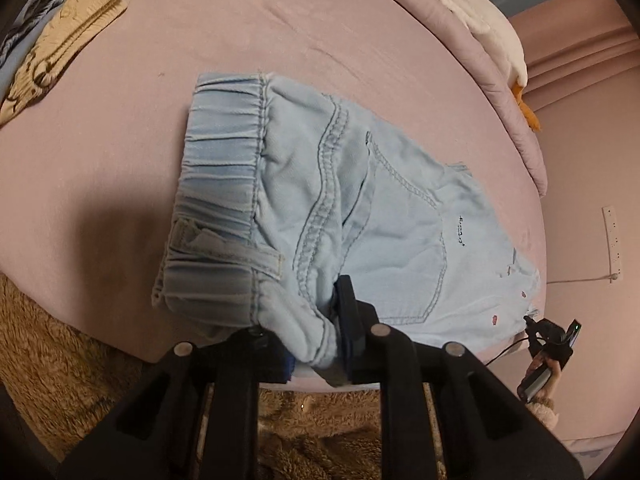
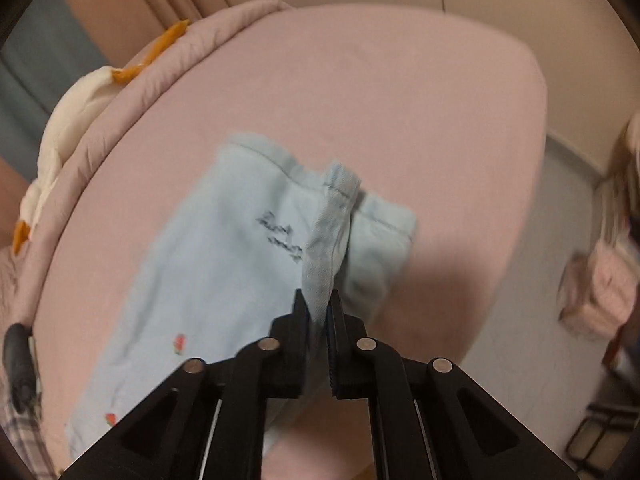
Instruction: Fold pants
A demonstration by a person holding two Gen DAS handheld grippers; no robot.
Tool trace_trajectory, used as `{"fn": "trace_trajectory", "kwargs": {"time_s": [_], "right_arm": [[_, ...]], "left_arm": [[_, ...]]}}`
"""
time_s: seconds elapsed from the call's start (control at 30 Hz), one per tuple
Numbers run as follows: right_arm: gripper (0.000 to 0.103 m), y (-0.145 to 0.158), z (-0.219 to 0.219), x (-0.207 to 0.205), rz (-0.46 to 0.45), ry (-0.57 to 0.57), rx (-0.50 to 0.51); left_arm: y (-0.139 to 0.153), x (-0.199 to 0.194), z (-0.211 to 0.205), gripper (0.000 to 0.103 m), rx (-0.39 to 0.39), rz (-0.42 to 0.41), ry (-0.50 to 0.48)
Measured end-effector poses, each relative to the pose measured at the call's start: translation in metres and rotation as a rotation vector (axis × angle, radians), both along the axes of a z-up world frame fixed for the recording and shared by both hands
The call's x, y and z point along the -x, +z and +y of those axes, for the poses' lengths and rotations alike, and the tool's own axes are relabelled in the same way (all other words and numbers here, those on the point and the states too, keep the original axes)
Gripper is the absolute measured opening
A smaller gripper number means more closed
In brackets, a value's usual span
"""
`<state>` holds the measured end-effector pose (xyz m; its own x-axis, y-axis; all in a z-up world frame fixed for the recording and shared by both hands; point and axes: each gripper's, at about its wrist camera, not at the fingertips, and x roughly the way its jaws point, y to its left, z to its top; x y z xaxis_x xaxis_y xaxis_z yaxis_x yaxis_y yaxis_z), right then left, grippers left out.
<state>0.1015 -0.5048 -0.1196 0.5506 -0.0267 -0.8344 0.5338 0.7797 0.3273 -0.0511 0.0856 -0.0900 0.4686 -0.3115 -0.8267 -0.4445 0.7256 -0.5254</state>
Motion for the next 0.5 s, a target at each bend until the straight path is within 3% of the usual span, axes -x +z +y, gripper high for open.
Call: {"fn": "trace_trajectory", "kwargs": {"time_s": [0.07,0.2,0.27,0.3,0.37,0.5], "right_arm": [[0.007,0.002,-0.007,0.004,-0.035,-0.007,-0.041],[0.039,0.014,-0.014,0.011,-0.032,-0.052,0.012],[0.04,0.017,-0.012,0.006,-0.054,-0.035,0.008],[0.035,0.017,-0.009,0.002,-0.053,-0.024,0.007],[0.006,0.014,-0.004,-0.004,-0.043,-0.019,0.048],[0.003,0.034,0.0,0.0,-0.096,-0.016,0.088]], "left_arm": [[0.001,-0.001,0.002,0.02,0.011,0.005,0.004],[0.003,0.0,0.006,0.019,0.019,-0.017,0.016],[0.01,-0.002,0.008,0.016,-0.007,-0.049,0.024],[0.015,-0.002,0.008,0.015,-0.027,-0.062,0.024],[0.022,-0.003,0.008,0.014,-0.043,-0.084,0.025],[0.024,0.0,0.002,0.014,-0.086,-0.083,0.001]]}}
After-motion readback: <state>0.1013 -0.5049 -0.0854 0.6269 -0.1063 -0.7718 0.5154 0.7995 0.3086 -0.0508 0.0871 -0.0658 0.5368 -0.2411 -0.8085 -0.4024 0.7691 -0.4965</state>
